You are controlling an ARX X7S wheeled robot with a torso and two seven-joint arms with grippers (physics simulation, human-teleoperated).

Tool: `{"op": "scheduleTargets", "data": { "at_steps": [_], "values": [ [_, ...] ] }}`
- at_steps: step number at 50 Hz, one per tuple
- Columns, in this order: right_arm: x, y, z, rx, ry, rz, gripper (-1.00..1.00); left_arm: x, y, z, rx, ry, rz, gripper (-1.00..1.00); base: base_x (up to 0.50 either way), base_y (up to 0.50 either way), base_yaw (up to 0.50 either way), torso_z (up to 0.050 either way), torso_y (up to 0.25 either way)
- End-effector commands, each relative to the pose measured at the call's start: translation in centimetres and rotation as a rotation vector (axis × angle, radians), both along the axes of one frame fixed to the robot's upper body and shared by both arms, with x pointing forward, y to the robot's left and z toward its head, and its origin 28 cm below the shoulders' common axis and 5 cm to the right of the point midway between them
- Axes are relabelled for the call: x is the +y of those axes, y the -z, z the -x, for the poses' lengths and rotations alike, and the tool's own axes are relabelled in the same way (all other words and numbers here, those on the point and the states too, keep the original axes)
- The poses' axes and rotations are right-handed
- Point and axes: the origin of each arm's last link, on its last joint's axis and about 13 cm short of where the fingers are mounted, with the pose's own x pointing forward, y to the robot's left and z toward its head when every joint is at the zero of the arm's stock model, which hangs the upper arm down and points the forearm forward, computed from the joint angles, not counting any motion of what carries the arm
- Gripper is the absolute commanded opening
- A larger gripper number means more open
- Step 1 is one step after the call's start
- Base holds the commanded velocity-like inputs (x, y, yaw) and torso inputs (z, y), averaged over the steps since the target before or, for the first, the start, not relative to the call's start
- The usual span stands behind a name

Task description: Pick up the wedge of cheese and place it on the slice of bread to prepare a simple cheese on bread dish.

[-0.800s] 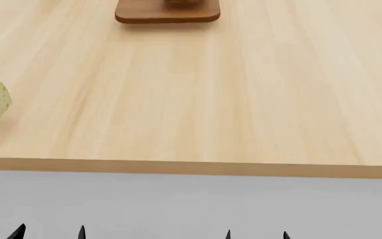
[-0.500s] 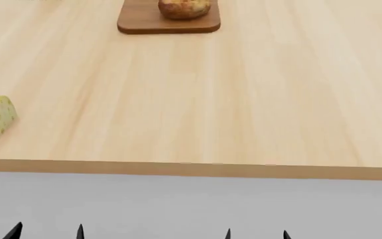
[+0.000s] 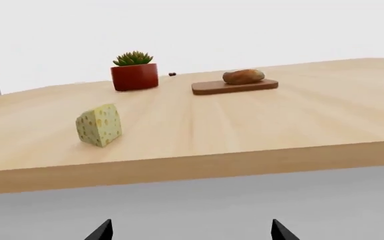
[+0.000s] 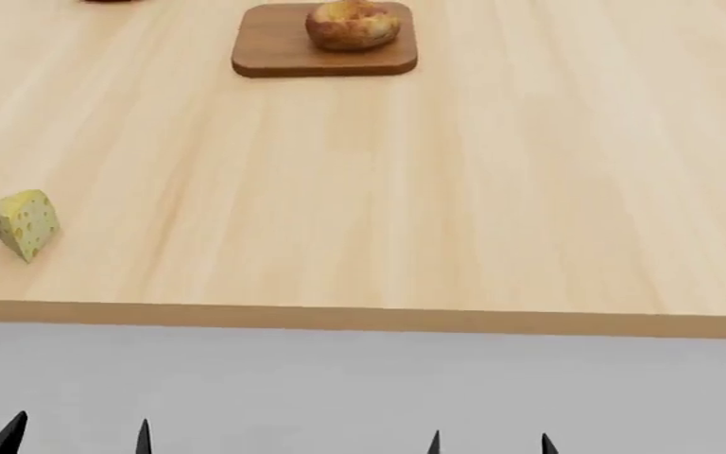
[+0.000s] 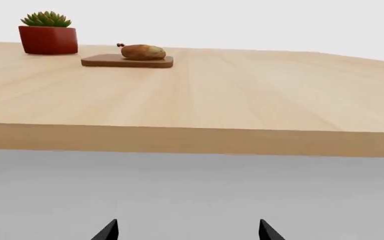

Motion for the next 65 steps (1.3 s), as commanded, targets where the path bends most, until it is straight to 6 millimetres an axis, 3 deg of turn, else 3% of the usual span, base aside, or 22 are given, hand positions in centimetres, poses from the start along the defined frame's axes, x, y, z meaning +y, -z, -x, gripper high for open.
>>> {"op": "scheduleTargets", "data": {
  "at_steps": [1, 14, 16, 20, 21, 26, 30, 36, 37, 38, 53, 65],
  "values": [
    [0.0, 0.1, 0.2, 0.014, 0.003, 0.010, 1.00, 0.1, -0.3, 0.3, -0.013, -0.005, -0.002, 1.00, -0.50, 0.05, 0.00, 0.050, 0.000],
    [-0.2, 0.2, 0.1, -0.005, -0.011, -0.013, 1.00, 0.1, -0.2, 0.0, 0.001, -0.017, -0.015, 1.00, -0.18, 0.20, 0.00, 0.050, 0.000],
    [-0.3, -0.7, 0.0, -0.008, -0.024, -0.016, 1.00, 0.3, -0.9, -0.2, 0.002, -0.015, -0.011, 1.00, 0.00, 0.00, 0.00, 0.031, 0.000],
    [-0.4, -3.1, -0.2, -0.025, -0.057, -0.020, 1.00, 1.0, -3.6, -0.8, -0.048, -0.053, -0.037, 1.00, 0.00, 0.00, 0.00, 0.000, 0.000],
    [-0.4, -3.7, -0.3, -0.029, -0.115, -0.116, 1.00, 1.1, -4.2, -0.9, -0.050, -0.046, -0.030, 1.00, 0.00, 0.00, 0.00, 0.000, 0.000],
    [-0.5, -6.8, -0.8, -0.039, -0.110, -0.022, 1.00, 1.5, -7.5, -1.6, -0.074, -0.029, -0.043, 1.00, 0.00, 0.00, 0.00, 0.000, 0.000],
    [-0.6, -9.9, -1.2, -0.077, -0.120, 0.043, 1.00, 1.8, -11.7, -2.4, -0.121, -0.009, -0.059, 1.00, 0.00, 0.00, 0.00, 0.000, 0.000],
    [-0.7, -12.6, -1.4, -0.114, -0.129, 0.088, 1.00, 2.0, -15.5, -2.3, -0.197, -0.021, -0.069, 1.00, 0.00, 0.00, 0.00, 0.000, 0.000],
    [-0.6, -12.2, -1.3, -0.129, -0.128, 0.078, 1.00, 2.3, -15.3, -2.1, -0.228, -0.037, -0.061, 1.00, 0.00, 0.00, 0.00, 0.000, 0.000],
    [-0.5, -10.7, -1.4, -0.114, -0.122, 0.077, 1.00, 2.5, -13.7, -2.1, -0.228, -0.038, -0.071, 1.00, 0.00, 0.00, 0.00, 0.000, 0.000],
    [0.0, -10.7, -2.1, -0.111, -0.125, 0.126, 1.00, 2.4, -13.2, -2.0, -0.277, -0.087, -0.098, 1.00, 0.01, 0.02, 0.00, 0.000, 0.000],
    [-0.1, -10.6, -2.3, -0.105, -0.134, 0.125, 1.00, 2.4, -13.2, -2.0, -0.269, -0.126, -0.098, 1.00, 0.16, 0.49, 0.00, 0.000, 0.000]
  ]
}}
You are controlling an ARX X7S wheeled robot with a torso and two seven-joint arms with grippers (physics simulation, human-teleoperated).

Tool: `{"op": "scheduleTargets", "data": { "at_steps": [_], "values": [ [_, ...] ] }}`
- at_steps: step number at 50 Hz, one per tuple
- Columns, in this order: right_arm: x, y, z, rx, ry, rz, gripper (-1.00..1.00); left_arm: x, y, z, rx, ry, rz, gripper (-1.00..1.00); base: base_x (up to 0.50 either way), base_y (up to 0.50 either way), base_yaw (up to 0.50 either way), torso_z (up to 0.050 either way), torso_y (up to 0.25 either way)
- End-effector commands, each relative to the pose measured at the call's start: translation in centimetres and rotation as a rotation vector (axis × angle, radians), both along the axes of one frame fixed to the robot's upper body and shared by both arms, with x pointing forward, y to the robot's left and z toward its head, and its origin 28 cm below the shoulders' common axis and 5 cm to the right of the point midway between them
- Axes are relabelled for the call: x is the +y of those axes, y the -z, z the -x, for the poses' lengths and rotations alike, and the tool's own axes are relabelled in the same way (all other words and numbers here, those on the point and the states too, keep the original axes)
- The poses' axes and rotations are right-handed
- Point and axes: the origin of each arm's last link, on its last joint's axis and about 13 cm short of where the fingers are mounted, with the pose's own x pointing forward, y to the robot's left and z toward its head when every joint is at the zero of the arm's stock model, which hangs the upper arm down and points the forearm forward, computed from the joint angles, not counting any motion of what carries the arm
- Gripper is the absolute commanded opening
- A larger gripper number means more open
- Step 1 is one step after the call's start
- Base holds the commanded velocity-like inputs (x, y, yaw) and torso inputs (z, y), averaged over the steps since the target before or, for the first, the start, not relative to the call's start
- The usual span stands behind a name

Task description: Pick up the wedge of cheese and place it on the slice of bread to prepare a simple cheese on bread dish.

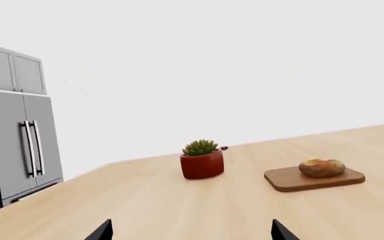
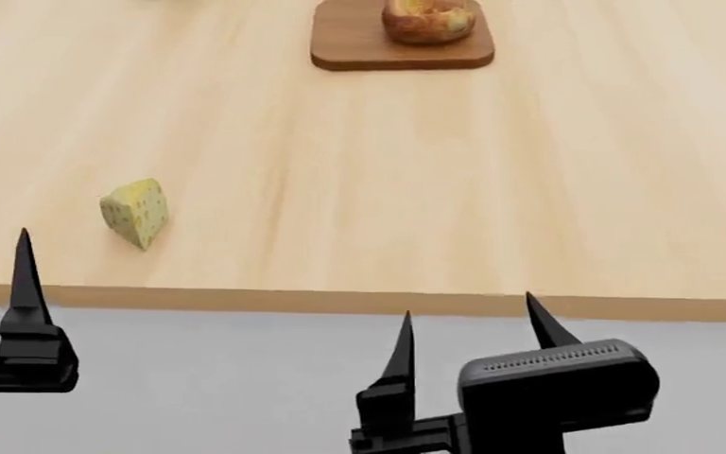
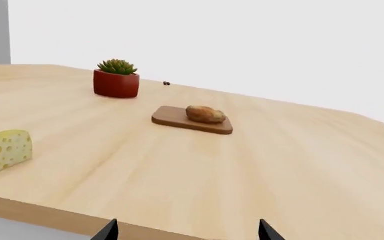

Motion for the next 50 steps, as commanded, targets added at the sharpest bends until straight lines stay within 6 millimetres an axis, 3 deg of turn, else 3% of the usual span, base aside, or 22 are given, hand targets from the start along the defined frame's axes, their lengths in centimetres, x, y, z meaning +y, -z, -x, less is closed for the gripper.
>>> {"op": "scheduleTargets", "data": {
  "at_steps": [1, 50],
  "values": [
    [0.13, -0.08, -0.15, -0.001, -0.005, 0.018, 1.00, 0.07, -0.17, 0.08, -0.018, -0.027, -0.007, 1.00, 0.18, 0.50, 0.00, 0.000, 0.000],
    [-0.12, 0.12, 0.10, -0.007, 0.034, -0.014, 1.00, 0.18, 0.02, 0.02, -0.007, -0.050, -0.007, 1.00, 0.19, 0.47, 0.00, 0.000, 0.000]
  ]
}}
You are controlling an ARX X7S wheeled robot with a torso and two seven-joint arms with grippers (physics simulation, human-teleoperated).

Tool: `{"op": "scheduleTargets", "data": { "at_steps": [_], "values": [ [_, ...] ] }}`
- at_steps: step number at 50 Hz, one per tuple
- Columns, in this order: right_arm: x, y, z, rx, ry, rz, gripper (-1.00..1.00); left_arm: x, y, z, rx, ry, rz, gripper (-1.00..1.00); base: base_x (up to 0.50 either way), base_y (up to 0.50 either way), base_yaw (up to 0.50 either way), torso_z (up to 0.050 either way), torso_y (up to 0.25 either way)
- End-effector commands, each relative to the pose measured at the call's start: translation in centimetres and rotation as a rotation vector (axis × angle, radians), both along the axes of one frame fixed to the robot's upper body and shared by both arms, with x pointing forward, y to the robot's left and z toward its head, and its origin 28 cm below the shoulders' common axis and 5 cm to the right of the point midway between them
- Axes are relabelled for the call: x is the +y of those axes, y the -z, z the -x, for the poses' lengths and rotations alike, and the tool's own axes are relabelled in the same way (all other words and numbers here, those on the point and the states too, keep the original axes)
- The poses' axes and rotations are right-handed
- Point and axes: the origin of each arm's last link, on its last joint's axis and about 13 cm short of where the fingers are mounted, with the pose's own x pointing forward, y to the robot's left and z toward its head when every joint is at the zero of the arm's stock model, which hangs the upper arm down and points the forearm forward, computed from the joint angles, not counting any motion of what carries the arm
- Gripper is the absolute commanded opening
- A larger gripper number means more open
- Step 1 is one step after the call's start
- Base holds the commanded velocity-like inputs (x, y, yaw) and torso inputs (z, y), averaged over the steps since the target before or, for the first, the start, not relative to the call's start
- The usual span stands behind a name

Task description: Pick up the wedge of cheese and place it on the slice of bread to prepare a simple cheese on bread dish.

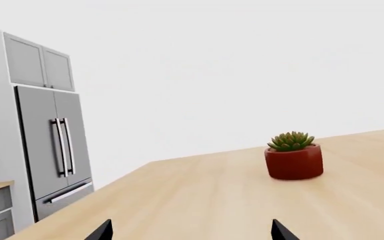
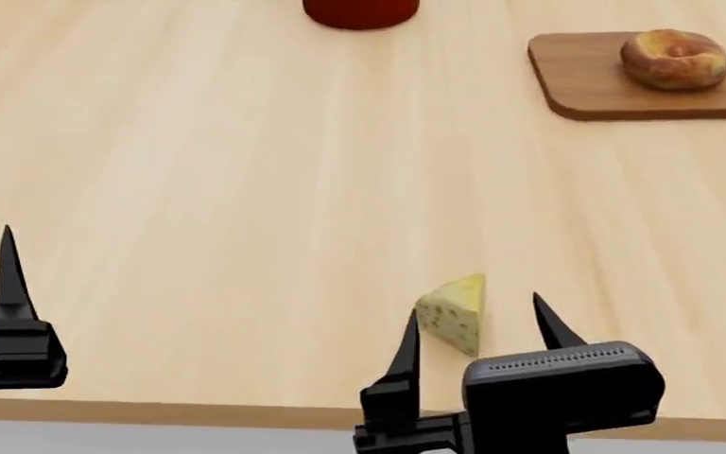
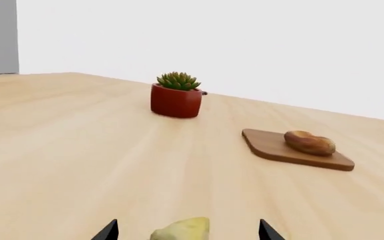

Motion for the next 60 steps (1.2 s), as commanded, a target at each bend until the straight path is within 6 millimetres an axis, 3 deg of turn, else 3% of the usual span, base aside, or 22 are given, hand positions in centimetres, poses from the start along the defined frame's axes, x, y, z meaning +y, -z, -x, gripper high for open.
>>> {"op": "scheduleTargets", "data": {
  "at_steps": [1, 9, 18, 37, 60],
  "values": [
    [-0.1, 0.1, 0.1, -0.002, 0.012, -0.012, 1.00, 0.0, 0.1, 0.0, 0.003, -0.006, 0.000, 1.00, 0.19, 0.25, 0.00, 0.000, 0.000],
    [-0.2, 0.4, 0.2, 0.034, 0.018, -0.048, 1.00, 0.0, 0.1, 0.0, 0.006, -0.010, 0.000, 1.00, 0.07, 0.03, 0.00, 0.000, 0.000],
    [-1.1, 0.1, 0.5, 0.192, 0.016, -0.066, 1.00, 0.1, 0.0, 0.1, 0.002, -0.011, 0.004, 1.00, 0.00, 0.00, 0.00, 0.000, 0.000],
    [-3.3, -5.6, -2.1, 0.434, -0.095, -0.048, 1.00, 0.0, 0.0, -0.1, 0.002, -0.014, 0.003, 1.00, 0.00, 0.00, 0.00, 0.000, 0.000],
    [-3.7, -4.8, -5.3, 0.534, -0.103, -0.004, 1.00, 0.0, -0.1, 0.0, -0.002, -0.019, 0.006, 1.00, 0.00, 0.00, 0.00, 0.000, 0.000]
  ]
}}
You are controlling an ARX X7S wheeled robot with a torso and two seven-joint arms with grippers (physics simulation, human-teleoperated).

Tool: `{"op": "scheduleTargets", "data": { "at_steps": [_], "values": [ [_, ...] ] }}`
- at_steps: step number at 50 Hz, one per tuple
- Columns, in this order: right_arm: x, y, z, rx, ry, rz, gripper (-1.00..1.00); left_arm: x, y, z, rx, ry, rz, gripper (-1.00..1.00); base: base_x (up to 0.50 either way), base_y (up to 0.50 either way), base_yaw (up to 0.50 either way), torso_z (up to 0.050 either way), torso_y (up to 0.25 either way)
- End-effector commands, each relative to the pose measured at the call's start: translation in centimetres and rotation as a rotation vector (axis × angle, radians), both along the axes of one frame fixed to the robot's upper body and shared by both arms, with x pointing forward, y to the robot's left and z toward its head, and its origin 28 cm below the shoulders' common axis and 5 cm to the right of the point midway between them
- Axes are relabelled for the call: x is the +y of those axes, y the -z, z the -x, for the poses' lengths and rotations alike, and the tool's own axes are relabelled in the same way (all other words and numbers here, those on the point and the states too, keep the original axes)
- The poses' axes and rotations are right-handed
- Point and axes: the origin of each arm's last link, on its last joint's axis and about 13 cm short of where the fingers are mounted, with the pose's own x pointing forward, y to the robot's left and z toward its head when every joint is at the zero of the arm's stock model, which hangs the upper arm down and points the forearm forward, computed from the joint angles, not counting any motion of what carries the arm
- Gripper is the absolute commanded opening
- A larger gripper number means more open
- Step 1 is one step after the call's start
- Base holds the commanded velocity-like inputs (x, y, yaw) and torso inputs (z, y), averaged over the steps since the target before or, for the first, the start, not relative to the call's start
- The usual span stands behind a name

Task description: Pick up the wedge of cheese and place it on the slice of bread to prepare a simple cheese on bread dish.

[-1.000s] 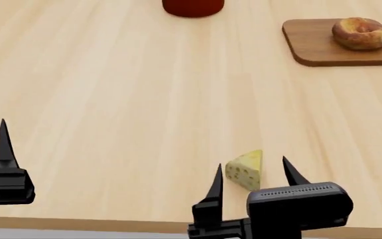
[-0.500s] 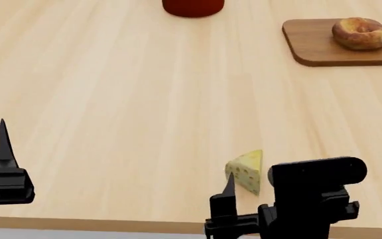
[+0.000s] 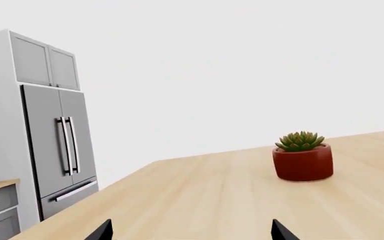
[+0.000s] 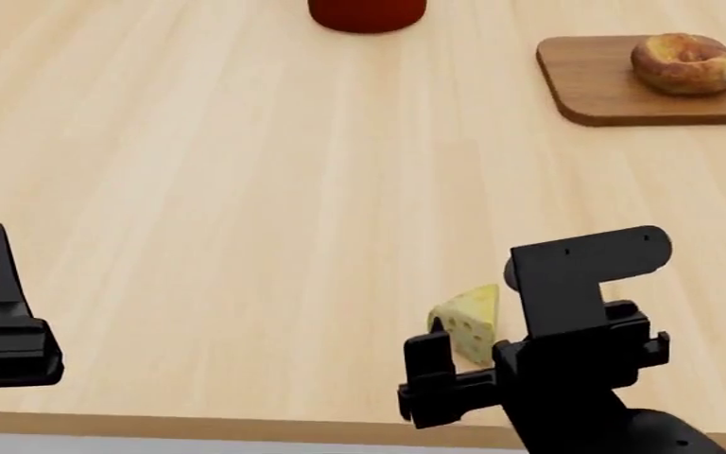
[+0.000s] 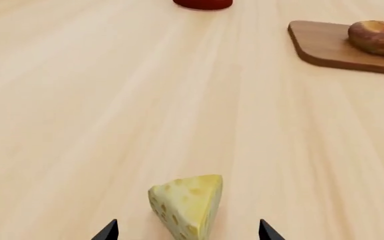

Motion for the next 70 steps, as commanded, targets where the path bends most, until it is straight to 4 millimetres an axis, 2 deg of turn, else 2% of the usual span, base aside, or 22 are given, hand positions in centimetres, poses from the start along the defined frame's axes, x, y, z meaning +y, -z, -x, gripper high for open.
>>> {"op": "scheduleTargets", "data": {
  "at_steps": [1, 9, 17, 29, 35, 36, 44, 50, 59, 70],
  "values": [
    [-0.2, 0.0, -1.5, 0.052, -0.016, 0.027, 1.00, 0.0, 0.0, 0.0, -0.001, -0.002, 0.002, 1.00, 0.00, 0.00, 0.00, 0.000, 0.000],
    [-0.1, 0.4, -2.9, 0.083, -0.033, 0.041, 1.00, 0.0, 0.0, 0.0, -0.001, -0.004, 0.003, 1.00, 0.00, 0.00, 0.00, 0.000, 0.000],
    [0.0, 1.0, -3.4, 0.103, -0.038, 0.037, 1.00, 0.0, 0.0, 0.0, 0.002, -0.002, 0.004, 1.00, 0.00, 0.00, 0.00, 0.000, 0.000],
    [-0.1, 2.0, -3.2, 0.132, -0.024, 0.054, 1.00, 0.0, 0.0, 0.0, 0.001, -0.001, 0.005, 1.00, 0.00, 0.00, 0.00, 0.000, 0.000],
    [-0.1, 1.7, -3.2, 0.116, -0.023, 0.064, 1.00, 0.0, 0.0, 0.0, 0.002, -0.002, 0.005, 1.00, 0.00, 0.00, 0.00, 0.000, 0.000],
    [-0.1, 1.5, -3.1, 0.103, -0.019, 0.067, -1.00, 0.0, 0.0, 0.0, 0.003, -0.002, 0.005, 1.00, 0.00, 0.00, 0.00, 0.000, 0.000],
    [0.0, -0.9, -2.4, 0.024, -0.023, 0.098, -1.00, 0.1, 0.0, -0.1, 0.008, 0.000, 0.004, 1.00, 0.00, 0.00, 0.00, 0.000, 0.000],
    [0.0, -1.7, -1.8, -0.002, -0.020, 0.113, -1.00, 0.0, 0.0, -0.1, 0.007, 0.001, 0.005, 1.00, 0.00, 0.00, 0.00, 0.000, 0.000],
    [-0.7, -5.8, 0.3, -0.152, 0.030, 0.096, -1.00, 0.1, 0.0, -0.1, 0.006, 0.000, 0.005, 1.00, 0.00, 0.00, 0.00, 0.000, 0.000],
    [-2.0, -9.0, 2.3, -0.280, 0.087, 0.059, -1.00, 0.0, 0.0, -0.2, 0.009, 0.016, -0.018, 1.00, 0.00, 0.00, 0.00, 0.000, 0.001]
  ]
}}
